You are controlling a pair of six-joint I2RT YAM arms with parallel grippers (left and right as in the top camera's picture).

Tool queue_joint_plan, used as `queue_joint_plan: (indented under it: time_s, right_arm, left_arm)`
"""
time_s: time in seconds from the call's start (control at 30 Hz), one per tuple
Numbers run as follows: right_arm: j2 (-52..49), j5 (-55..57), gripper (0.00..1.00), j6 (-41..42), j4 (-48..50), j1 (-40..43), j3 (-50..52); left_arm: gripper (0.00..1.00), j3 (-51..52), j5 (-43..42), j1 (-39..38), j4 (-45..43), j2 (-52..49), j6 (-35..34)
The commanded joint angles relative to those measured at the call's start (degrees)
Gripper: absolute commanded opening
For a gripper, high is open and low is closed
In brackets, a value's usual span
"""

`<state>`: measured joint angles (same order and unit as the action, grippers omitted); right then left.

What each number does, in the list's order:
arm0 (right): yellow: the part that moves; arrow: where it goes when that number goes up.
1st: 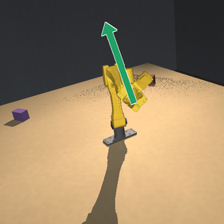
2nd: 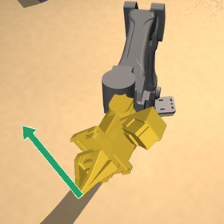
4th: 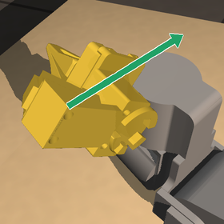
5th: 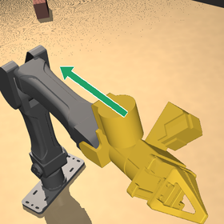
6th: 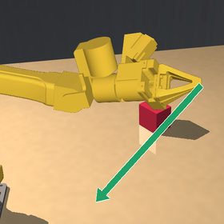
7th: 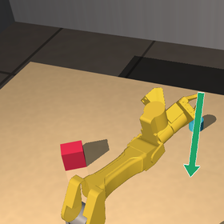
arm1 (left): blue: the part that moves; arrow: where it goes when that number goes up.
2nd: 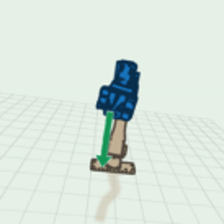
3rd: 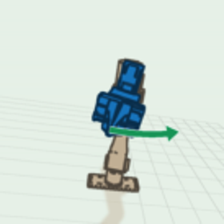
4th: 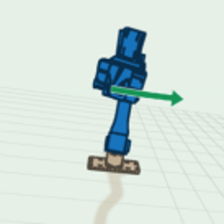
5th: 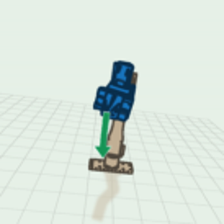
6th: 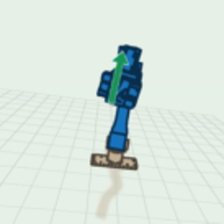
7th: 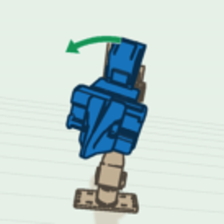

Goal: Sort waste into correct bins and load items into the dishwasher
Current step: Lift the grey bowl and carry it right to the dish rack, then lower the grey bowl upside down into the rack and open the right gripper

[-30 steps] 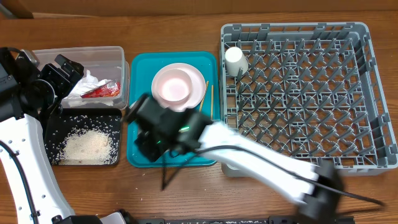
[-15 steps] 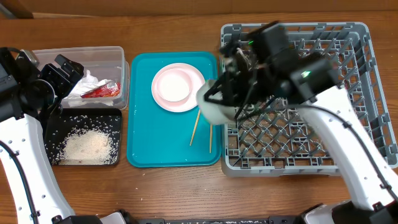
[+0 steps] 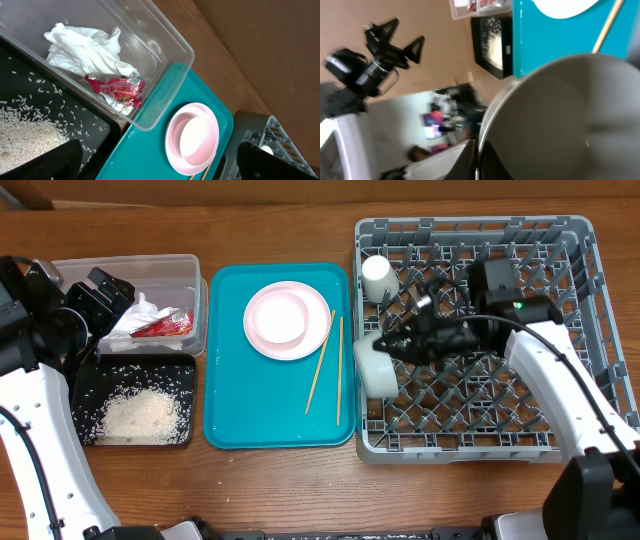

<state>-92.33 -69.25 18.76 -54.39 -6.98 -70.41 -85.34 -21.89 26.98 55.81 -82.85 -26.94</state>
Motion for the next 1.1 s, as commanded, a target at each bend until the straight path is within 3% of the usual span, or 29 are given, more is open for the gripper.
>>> queue_joint_plan:
  time_s: [0.0,0.23,0.47,1.07]
  right_arm:
    - [0.31,-10.49,0.04,-2.27,1.07,3.41,6.45]
    - [0.31,-13.35,0.04,-8.33,-0.42,8.83,16.22]
    - [0.31,-12.44,0.04,-11.85,-0.83,11.47,17.99]
    - [0.31,7.34,0.15,-11.72,-0.81,19.39,17.7]
  left_arm:
    - [1.0,-1.49,0.02,-0.37,0.07,0.02,-0.52]
    - [1.0,-1.49,0.02,-0.37,0.09,0.02,-0.52]
    - [1.0,-1.49,0.02,-0.37,0.07,0.02,-0.52]
    - [1.0,-1.49,0.02,-0.37,0.07,0.02,-0.52]
